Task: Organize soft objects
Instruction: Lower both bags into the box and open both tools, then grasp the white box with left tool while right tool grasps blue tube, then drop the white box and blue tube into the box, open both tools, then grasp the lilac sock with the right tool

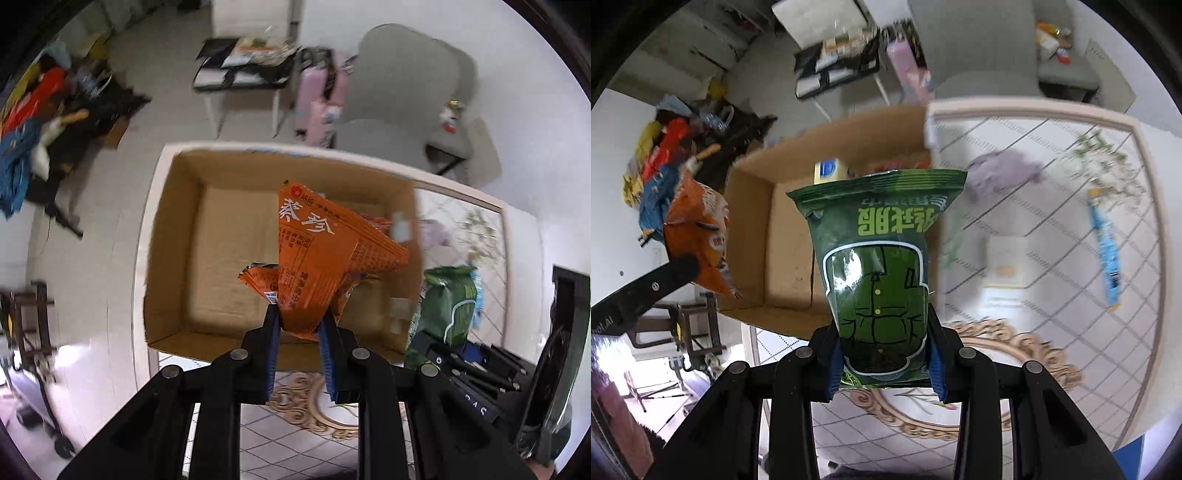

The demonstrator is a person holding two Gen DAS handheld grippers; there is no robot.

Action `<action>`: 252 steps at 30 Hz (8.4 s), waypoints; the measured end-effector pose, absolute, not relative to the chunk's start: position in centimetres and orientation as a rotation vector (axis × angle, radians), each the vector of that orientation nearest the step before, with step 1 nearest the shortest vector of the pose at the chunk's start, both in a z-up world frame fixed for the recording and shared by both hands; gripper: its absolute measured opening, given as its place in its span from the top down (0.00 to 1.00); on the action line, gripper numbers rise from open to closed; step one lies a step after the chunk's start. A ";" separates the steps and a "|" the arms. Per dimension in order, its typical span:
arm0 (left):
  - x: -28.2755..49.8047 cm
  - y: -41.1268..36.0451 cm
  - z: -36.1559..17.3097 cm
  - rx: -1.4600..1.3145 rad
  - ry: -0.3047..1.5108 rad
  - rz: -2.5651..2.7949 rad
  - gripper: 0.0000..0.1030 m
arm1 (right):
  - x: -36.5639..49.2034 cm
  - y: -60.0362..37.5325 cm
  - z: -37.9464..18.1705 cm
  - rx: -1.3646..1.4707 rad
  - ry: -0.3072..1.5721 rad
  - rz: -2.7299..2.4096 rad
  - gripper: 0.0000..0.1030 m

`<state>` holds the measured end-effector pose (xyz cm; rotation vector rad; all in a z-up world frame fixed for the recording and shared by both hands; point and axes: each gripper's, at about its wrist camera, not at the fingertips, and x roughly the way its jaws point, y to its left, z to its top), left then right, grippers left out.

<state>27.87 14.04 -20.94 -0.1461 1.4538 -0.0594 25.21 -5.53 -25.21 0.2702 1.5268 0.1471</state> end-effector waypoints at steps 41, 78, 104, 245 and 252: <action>34.5 19.8 -27.2 -0.081 1.516 -0.032 0.02 | 29.2 1.2 -32.3 0.114 1.644 0.018 0.06; 20.7 3.7 -15.7 -0.008 1.315 -0.139 0.02 | 19.5 -15.7 -17.1 0.189 1.364 -0.018 0.06; 30.2 -17.4 -43.4 0.209 1.863 -0.002 0.03 | 23.4 -38.8 -35.1 0.303 1.599 -0.111 0.06; 34.1 10.2 -32.0 -0.045 1.535 0.135 0.07 | 39.4 -20.0 -42.5 0.823 1.553 -0.219 0.13; 33.9 10.6 -33.3 -0.035 1.567 0.149 0.07 | 40.4 -18.8 -43.7 0.703 1.580 -0.244 0.65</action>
